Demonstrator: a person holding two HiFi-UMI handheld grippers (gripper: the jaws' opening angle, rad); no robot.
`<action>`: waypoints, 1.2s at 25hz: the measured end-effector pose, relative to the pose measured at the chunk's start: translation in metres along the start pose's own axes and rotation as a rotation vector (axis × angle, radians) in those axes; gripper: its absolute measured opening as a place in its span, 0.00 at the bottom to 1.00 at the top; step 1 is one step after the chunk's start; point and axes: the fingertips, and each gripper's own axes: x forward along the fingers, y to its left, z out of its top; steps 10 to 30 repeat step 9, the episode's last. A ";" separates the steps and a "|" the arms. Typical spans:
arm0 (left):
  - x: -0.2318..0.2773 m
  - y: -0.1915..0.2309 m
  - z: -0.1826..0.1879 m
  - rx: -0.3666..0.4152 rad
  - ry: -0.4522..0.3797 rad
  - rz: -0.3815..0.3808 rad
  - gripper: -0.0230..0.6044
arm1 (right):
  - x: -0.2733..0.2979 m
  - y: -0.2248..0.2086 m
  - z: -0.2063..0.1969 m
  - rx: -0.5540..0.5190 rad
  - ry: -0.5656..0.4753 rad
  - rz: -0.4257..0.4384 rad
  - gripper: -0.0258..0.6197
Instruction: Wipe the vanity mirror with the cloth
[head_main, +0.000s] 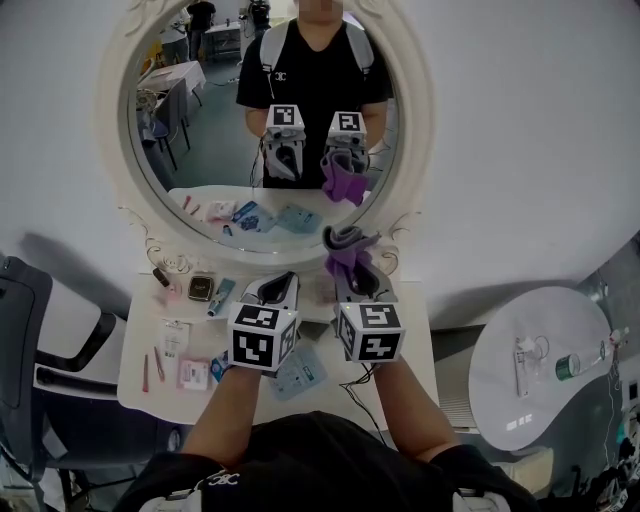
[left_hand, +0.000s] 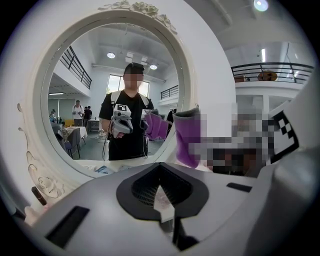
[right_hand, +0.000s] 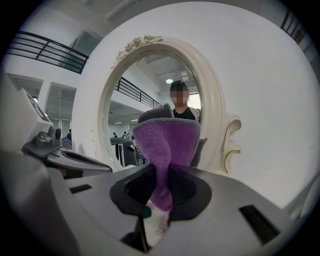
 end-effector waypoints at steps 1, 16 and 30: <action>-0.001 0.002 -0.001 -0.001 0.002 0.004 0.03 | 0.001 0.002 0.000 -0.002 0.001 0.005 0.15; -0.007 0.014 -0.002 -0.006 -0.001 0.024 0.03 | 0.010 0.014 -0.002 -0.009 0.011 0.018 0.15; -0.007 0.014 -0.002 -0.006 -0.001 0.024 0.03 | 0.010 0.014 -0.002 -0.009 0.011 0.018 0.15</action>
